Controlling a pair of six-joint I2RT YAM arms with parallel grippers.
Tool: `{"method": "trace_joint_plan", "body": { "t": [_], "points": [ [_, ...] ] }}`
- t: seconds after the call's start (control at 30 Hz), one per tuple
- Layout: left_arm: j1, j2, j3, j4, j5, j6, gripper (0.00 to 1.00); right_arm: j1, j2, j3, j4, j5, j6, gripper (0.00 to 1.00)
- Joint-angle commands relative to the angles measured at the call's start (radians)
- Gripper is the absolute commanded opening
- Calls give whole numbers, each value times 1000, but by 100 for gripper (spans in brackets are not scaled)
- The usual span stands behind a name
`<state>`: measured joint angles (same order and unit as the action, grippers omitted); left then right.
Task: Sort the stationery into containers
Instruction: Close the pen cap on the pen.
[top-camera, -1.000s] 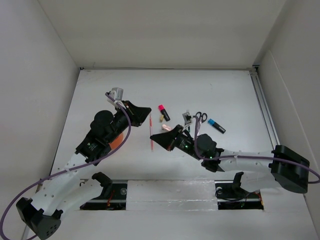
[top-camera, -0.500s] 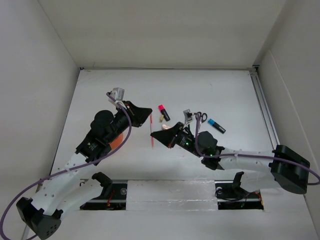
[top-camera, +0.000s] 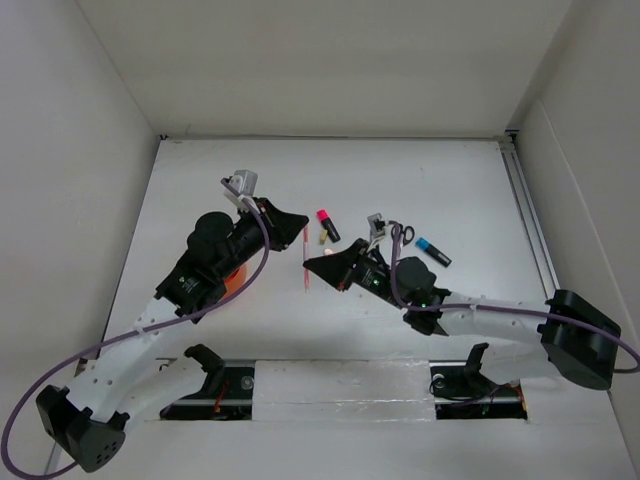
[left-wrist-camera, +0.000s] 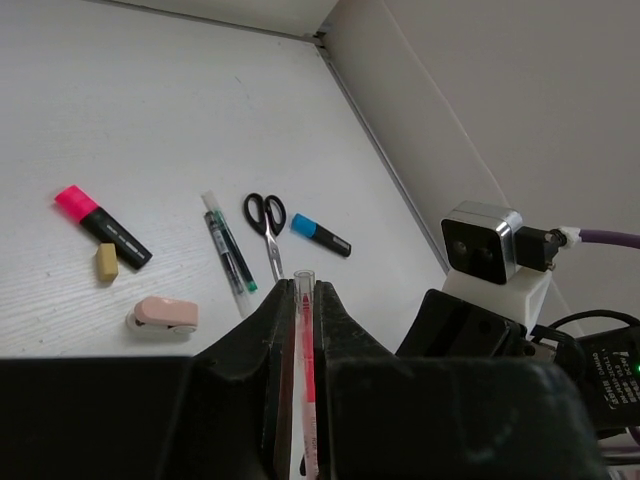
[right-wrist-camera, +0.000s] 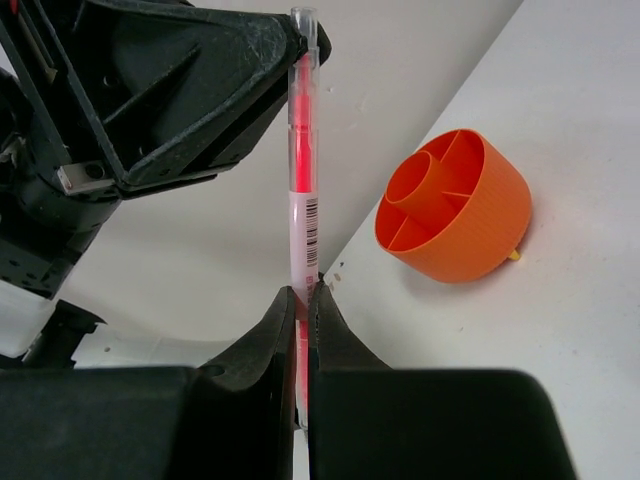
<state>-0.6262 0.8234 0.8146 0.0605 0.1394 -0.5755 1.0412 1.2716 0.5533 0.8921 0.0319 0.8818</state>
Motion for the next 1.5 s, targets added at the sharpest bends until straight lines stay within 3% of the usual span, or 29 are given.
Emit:
{"method": "trace_joint_plan", "body": {
  "t": [0.0,0.4,1.03,1.47],
  "points": [
    [2,16,63,-45,77,45,0,-18,-14,68,70,-15,-32,0],
    [2,43,84,-122,132,88,0,-58,-104,68,11,-12,-44,0],
    [2,43,57,-122,160,97,0,-161,-75,184,1,-110,-53,0],
    [2,34,38,-103,160,97,0,-216,-84,238,28,-221,86,0]
  ]
}}
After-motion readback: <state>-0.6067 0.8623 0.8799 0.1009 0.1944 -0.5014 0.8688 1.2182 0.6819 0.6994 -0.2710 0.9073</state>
